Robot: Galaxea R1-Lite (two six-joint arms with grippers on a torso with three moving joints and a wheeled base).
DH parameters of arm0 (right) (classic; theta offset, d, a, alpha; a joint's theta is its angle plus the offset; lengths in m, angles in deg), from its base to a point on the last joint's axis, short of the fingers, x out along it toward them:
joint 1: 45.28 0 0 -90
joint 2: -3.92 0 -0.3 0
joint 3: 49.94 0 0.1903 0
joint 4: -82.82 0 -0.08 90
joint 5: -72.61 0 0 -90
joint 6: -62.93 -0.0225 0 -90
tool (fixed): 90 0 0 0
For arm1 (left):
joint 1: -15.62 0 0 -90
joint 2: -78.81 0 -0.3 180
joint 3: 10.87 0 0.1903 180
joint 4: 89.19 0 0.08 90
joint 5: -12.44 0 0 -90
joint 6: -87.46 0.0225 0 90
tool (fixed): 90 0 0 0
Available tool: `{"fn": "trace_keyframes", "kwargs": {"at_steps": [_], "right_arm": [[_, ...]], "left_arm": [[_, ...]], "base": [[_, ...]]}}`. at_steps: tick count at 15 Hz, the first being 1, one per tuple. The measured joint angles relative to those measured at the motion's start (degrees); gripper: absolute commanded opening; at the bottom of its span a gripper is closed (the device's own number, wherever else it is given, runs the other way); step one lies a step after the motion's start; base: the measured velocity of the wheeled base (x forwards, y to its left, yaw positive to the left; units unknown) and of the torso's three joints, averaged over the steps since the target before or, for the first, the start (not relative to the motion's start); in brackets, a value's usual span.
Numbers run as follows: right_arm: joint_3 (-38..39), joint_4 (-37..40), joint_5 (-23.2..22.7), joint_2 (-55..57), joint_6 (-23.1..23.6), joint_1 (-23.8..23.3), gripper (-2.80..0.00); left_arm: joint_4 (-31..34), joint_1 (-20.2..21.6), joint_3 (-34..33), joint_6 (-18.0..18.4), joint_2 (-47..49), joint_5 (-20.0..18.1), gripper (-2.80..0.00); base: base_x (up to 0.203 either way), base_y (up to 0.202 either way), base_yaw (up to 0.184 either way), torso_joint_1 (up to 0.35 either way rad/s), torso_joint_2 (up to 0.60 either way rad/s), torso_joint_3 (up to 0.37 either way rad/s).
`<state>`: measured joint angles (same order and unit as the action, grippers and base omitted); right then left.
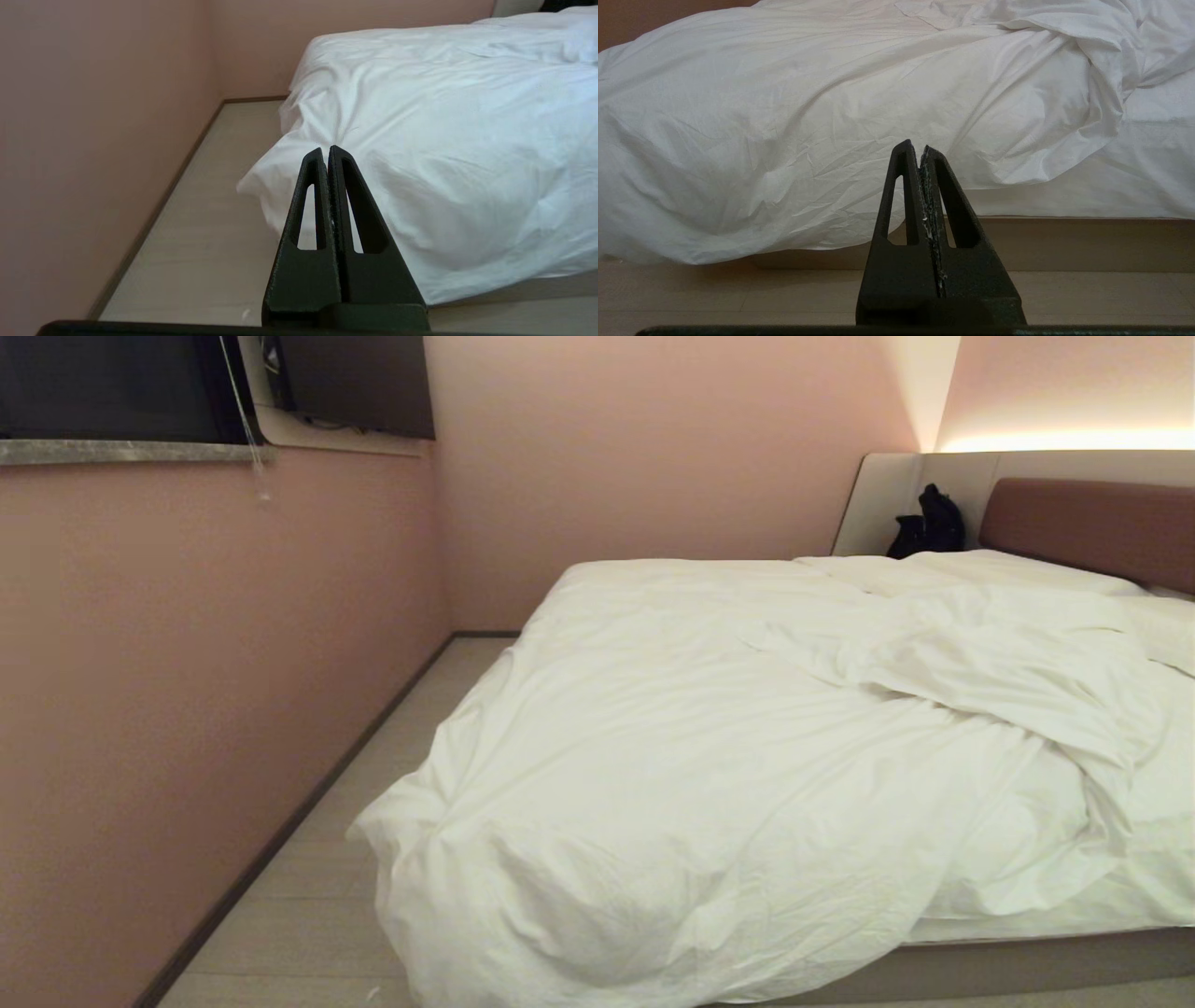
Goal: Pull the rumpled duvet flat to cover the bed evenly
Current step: Hold the folded corner of the quilt
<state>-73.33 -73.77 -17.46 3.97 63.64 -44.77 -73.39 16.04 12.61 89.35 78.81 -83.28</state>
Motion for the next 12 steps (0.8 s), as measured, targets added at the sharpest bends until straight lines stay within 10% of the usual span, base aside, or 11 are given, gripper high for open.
{"fn": "trace_keyframes", "kwargs": {"at_steps": [12], "right_arm": [[0.00, -0.02, 0.05, 0.00, 0.02, 0.00, -2.80]], "left_arm": [[7.86, 0.00, -0.03, 0.30, 0.00, 4.08, -2.80]], "base": [[0.000, 0.000, 0.000, 0.000, 0.00, 0.000]]}}
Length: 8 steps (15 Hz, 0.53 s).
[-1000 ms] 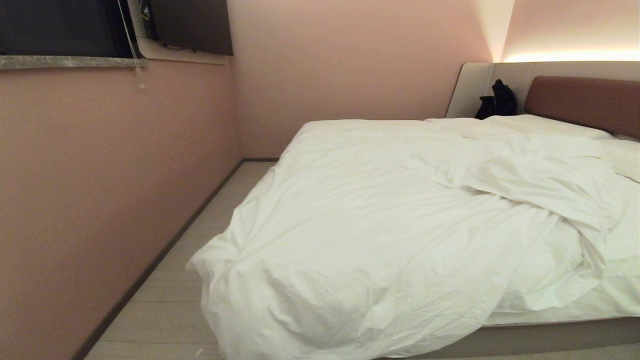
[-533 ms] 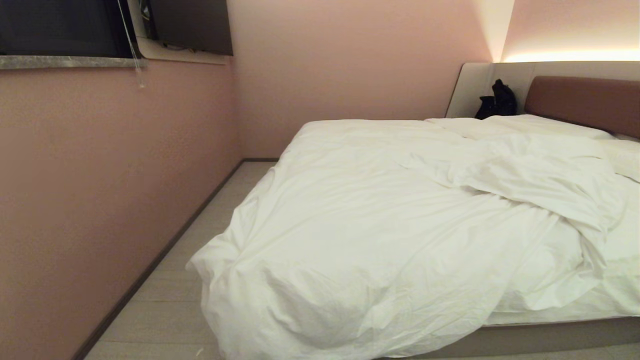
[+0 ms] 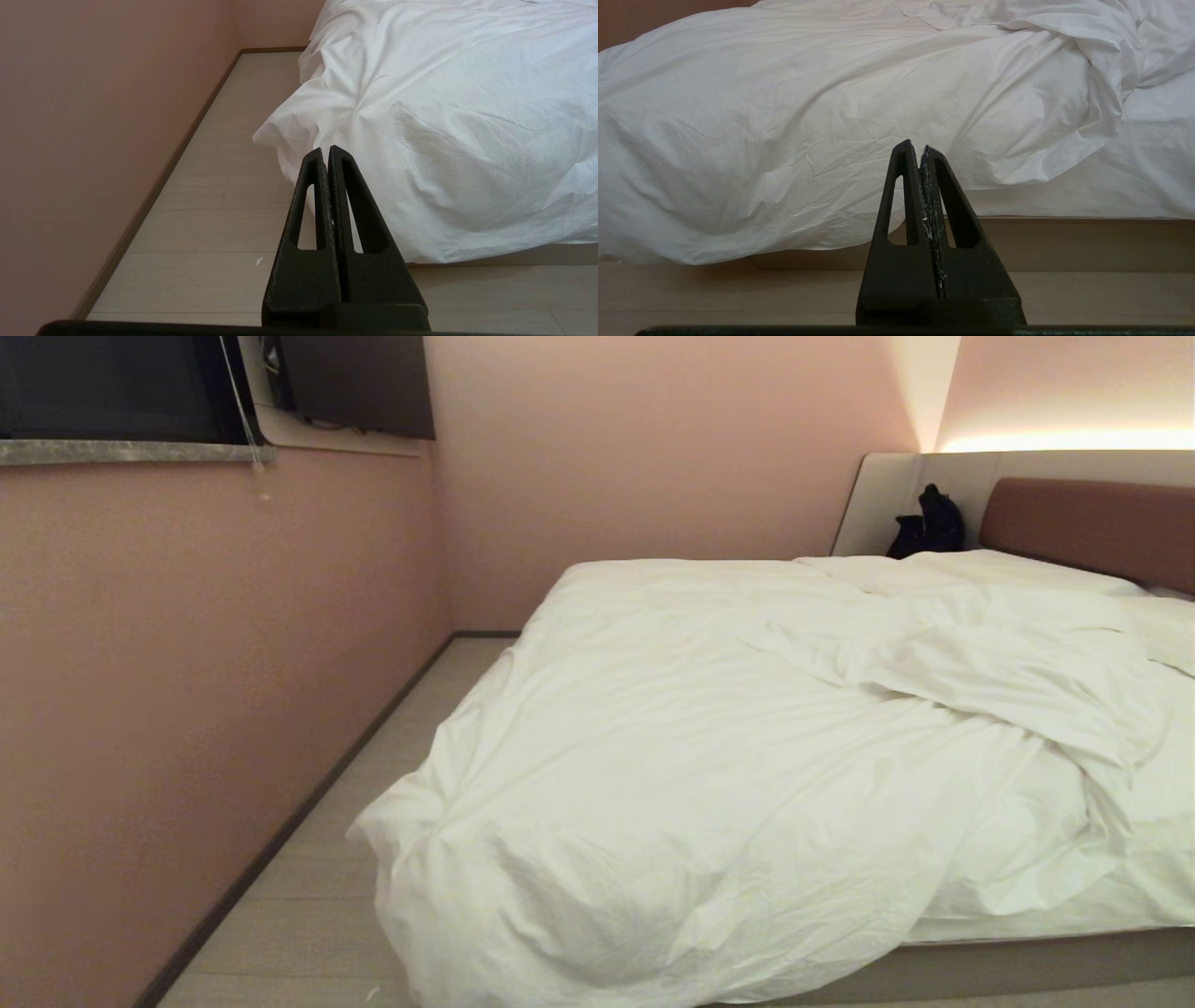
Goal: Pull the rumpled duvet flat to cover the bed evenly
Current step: Hold the folded corner of the quilt
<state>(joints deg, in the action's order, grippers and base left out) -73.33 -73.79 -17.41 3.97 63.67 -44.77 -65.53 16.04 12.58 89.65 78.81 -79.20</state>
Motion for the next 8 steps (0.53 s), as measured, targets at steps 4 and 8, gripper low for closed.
{"fn": "trace_keyframes", "kwargs": {"at_steps": [4, 8], "right_arm": [[0.00, 0.01, -0.02, 0.00, -0.05, 0.00, -2.80], [0.00, 0.01, -0.01, 0.00, -0.04, 0.00, -2.80]], "left_arm": [[0.06, 0.00, -0.05, -0.40, 0.00, 0.09, -2.80], [0.12, 0.00, -0.03, -0.36, 0.00, 0.01, -2.80]], "base": [[0.000, 0.000, 0.000, 0.000, 0.00, 0.000], [0.000, 0.000, 0.000, 0.000, 0.00, 0.000]]}}
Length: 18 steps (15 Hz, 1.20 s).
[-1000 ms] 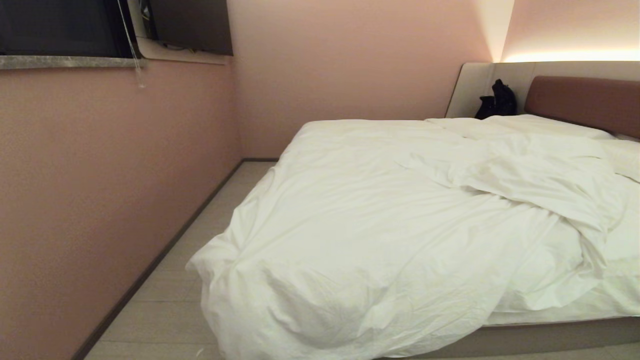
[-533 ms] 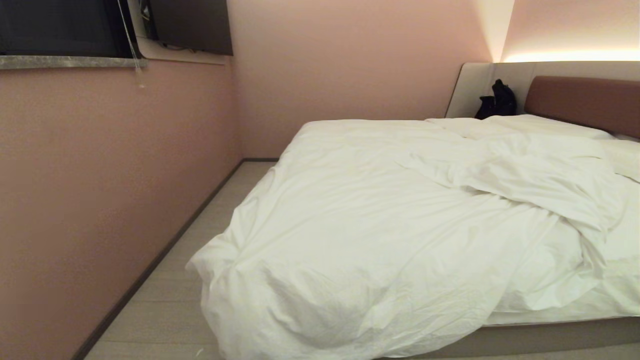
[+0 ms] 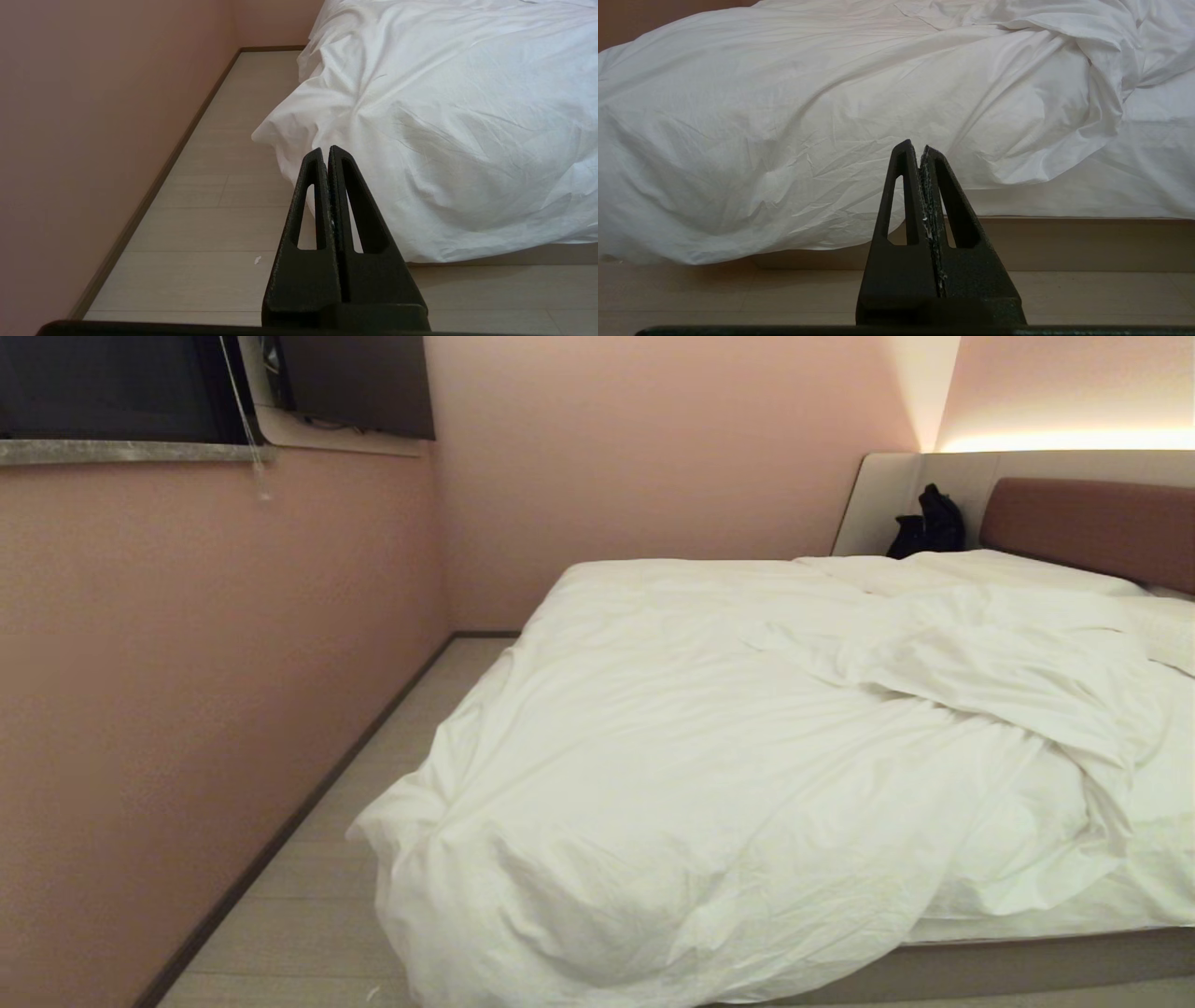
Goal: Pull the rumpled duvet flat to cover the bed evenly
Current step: Hold the folded corner of the quilt
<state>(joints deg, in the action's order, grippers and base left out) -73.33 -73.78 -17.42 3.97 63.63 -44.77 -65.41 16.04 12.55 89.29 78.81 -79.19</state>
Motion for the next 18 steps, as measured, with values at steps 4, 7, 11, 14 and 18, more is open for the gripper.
{"fn": "trace_keyframes", "kwargs": {"at_steps": [4, 7, 11, 14, 18], "right_arm": [[0.00, 0.01, 0.01, 0.00, 0.04, 0.00, -2.80], [-0.02, 0.04, -0.04, 0.00, -0.01, 0.00, -2.80], [-0.02, 0.00, -0.01, 0.00, -0.01, 0.00, -2.80], [-0.02, 0.01, 0.00, 0.00, 0.01, 0.01, -2.80], [0.00, 0.00, -0.04, 0.00, -0.01, -0.02, -2.80]], "left_arm": [[0.03, 0.00, 0.02, 0.31, 0.00, -0.01, -2.80], [0.03, 0.00, 0.00, 0.28, 0.00, 0.05, -2.80], [0.05, 0.00, 0.00, 0.20, 0.00, 0.13, -2.80], [0.07, 0.00, -0.02, 0.14, 0.00, 0.25, -2.80], [0.08, 0.00, 0.00, 0.17, 0.00, 0.28, -2.80]], "base": [[0.000, 0.000, 0.000, 0.000, 0.00, 0.000], [0.000, 0.000, 0.000, 0.000, 0.00, 0.000], [0.000, 0.000, 0.000, 0.000, 0.00, 0.000], [0.000, -0.141, 0.003, 0.003, 0.00, 0.005], [0.000, -0.194, 0.000, 0.001, 0.00, 0.001]]}}
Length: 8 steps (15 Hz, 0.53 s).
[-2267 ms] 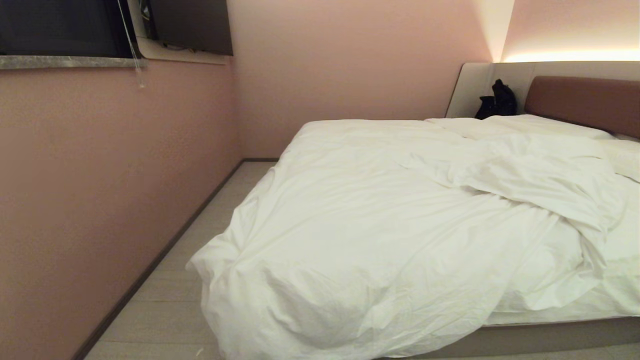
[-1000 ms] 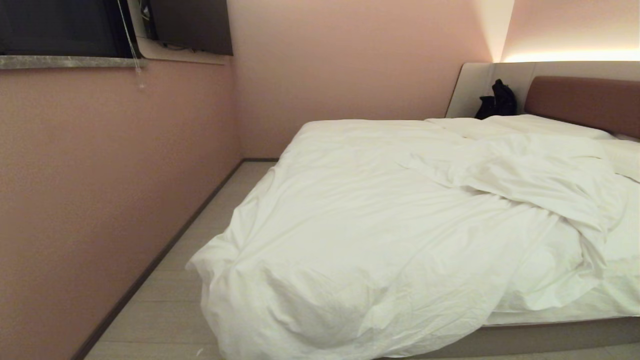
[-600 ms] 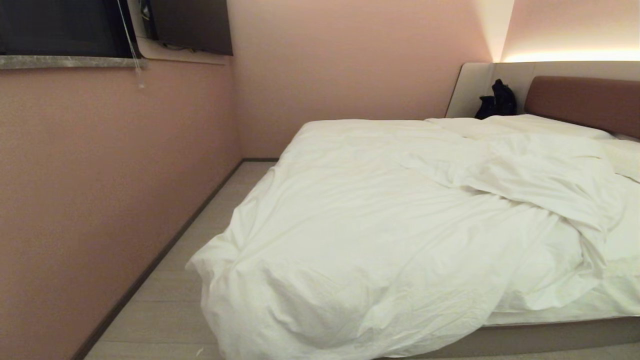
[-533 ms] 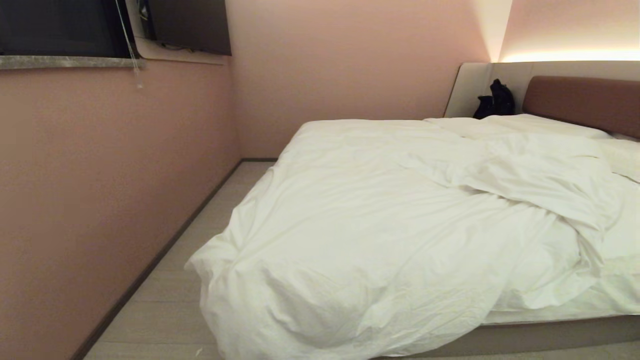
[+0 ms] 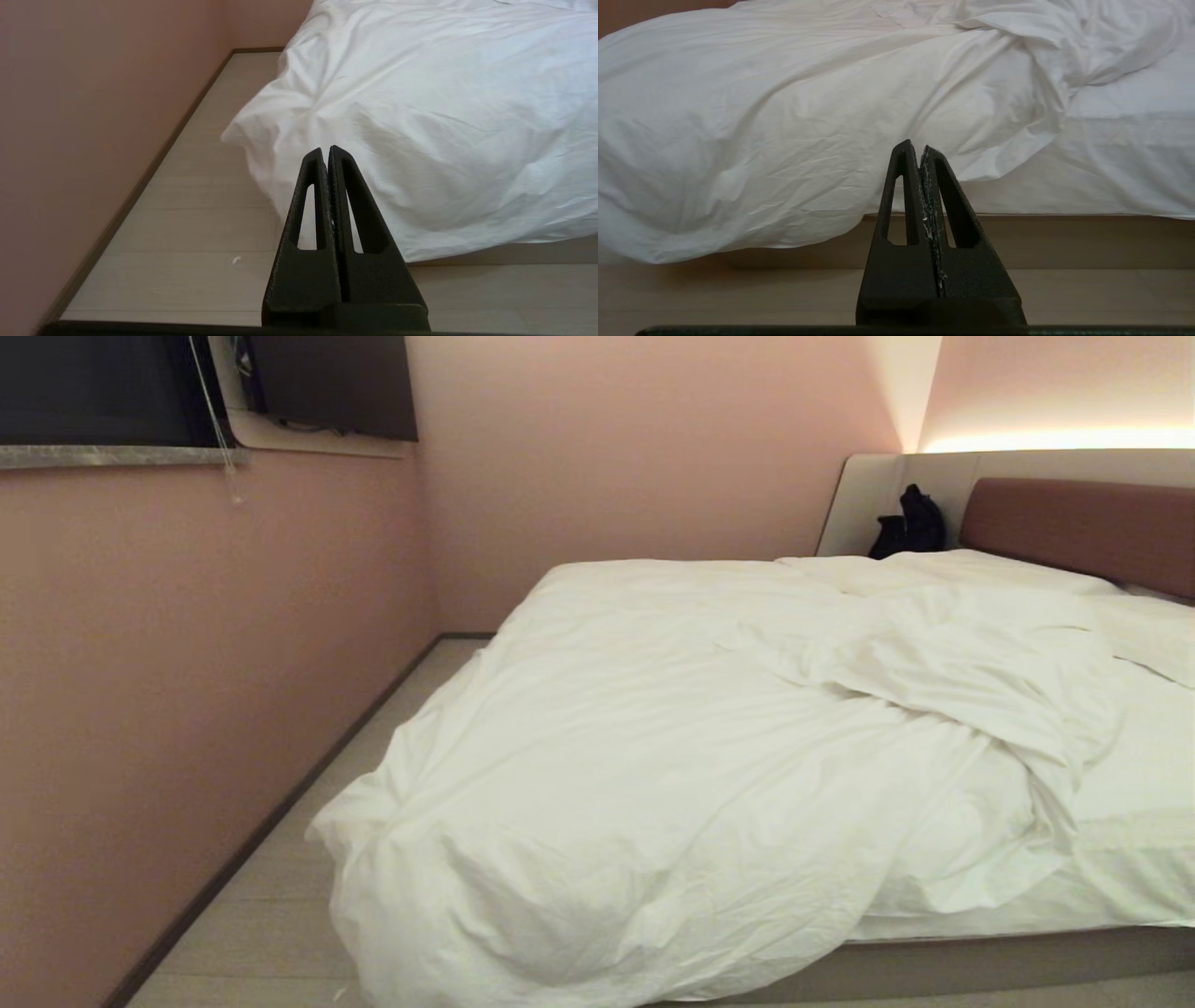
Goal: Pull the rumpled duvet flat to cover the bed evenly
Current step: Hold the folded corner of the quilt
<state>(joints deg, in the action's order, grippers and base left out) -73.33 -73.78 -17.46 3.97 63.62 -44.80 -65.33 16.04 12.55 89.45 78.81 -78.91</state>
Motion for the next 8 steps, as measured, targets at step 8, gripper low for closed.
{"fn": "trace_keyframes", "kwargs": {"at_steps": [8], "right_arm": [[0.00, 0.06, 0.05, 0.00, 0.00, 0.02, -2.80]], "left_arm": [[-0.04, 0.00, 0.00, -0.02, 0.00, -0.01, -2.80]], "base": [[0.000, -0.194, 0.000, 0.002, 0.00, 0.002]]}}
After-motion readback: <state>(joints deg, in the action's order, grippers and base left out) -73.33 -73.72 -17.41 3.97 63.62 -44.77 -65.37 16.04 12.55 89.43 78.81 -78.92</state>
